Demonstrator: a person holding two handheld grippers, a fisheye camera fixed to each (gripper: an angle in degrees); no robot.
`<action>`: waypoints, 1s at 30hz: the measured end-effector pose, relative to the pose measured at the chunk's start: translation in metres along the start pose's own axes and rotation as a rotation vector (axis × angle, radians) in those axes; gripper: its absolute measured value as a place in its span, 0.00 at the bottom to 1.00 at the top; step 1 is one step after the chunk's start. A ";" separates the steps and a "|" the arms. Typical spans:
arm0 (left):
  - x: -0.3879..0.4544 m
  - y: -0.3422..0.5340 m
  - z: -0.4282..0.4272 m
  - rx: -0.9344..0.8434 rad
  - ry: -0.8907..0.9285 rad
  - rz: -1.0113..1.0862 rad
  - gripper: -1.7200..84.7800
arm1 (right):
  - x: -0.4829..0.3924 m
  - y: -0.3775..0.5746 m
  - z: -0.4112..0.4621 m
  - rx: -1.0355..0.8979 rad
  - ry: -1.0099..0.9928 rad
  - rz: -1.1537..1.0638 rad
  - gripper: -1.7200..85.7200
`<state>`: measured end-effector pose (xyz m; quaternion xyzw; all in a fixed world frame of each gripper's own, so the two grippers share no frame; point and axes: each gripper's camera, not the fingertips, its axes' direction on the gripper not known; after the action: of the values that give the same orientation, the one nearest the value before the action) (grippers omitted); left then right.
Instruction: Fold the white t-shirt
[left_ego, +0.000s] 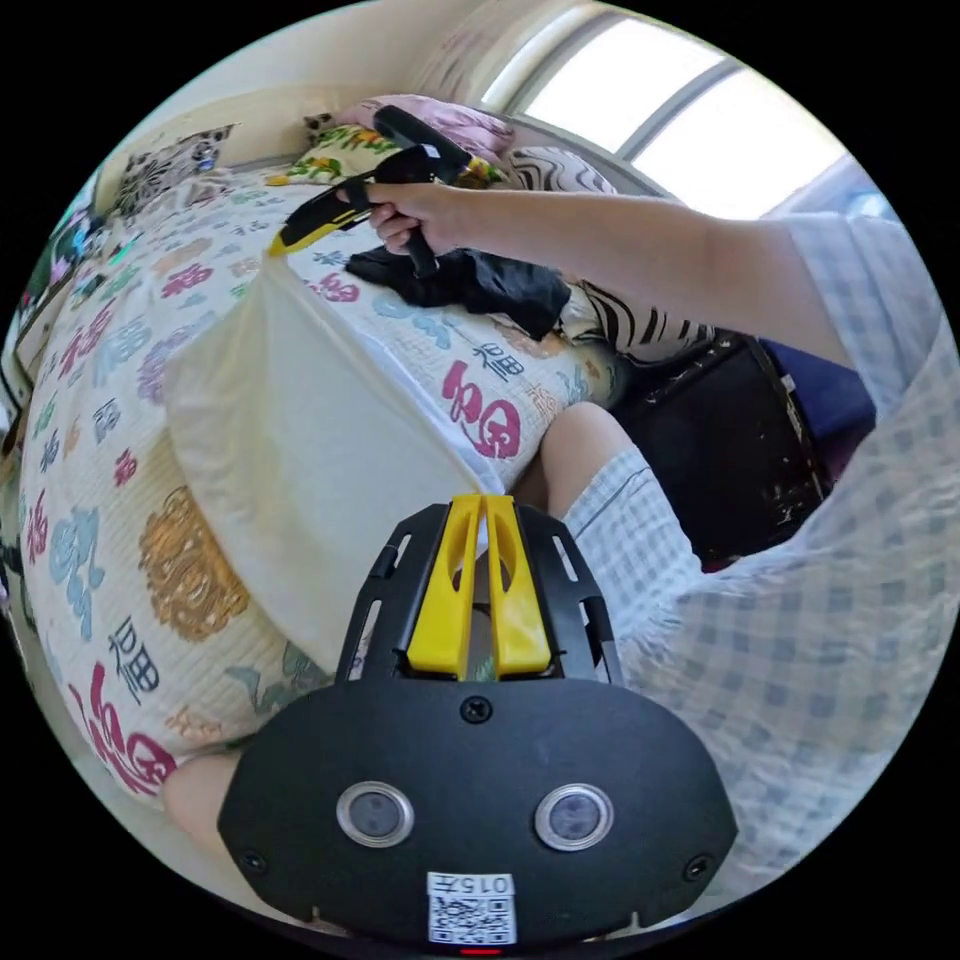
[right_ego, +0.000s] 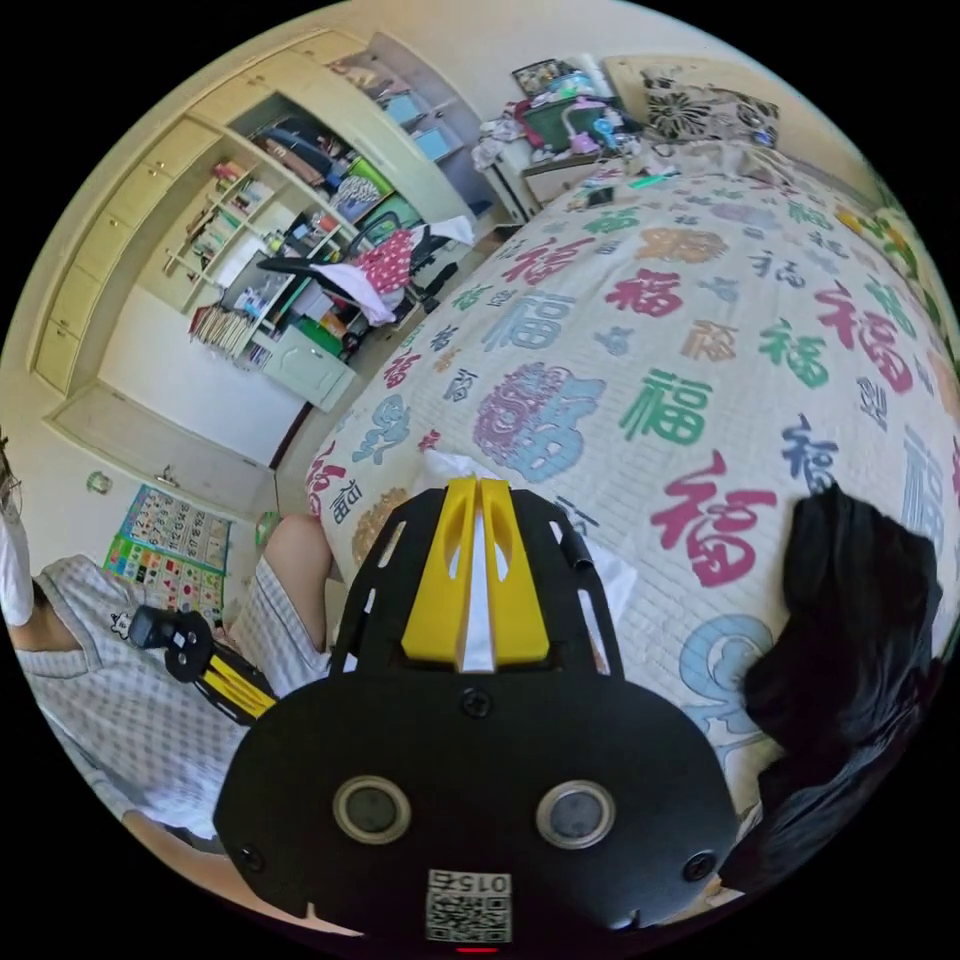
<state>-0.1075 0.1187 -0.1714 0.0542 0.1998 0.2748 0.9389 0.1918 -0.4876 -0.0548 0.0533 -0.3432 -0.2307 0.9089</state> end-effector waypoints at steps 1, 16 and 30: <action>0.012 -0.013 0.020 -0.042 -0.007 0.030 0.01 | 0.010 0.006 -0.001 0.002 -0.001 0.016 0.01; 0.073 -0.085 0.155 -0.208 -0.075 0.136 0.01 | 0.132 0.098 -0.002 0.043 -0.089 0.190 0.02; 0.086 -0.093 0.187 -0.209 -0.018 0.152 0.09 | 0.099 0.071 0.007 -0.172 0.189 0.160 0.08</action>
<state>0.0807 0.0881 -0.0500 -0.0265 0.1569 0.3640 0.9177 0.2801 -0.4694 0.0278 -0.0308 -0.2382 -0.1799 0.9539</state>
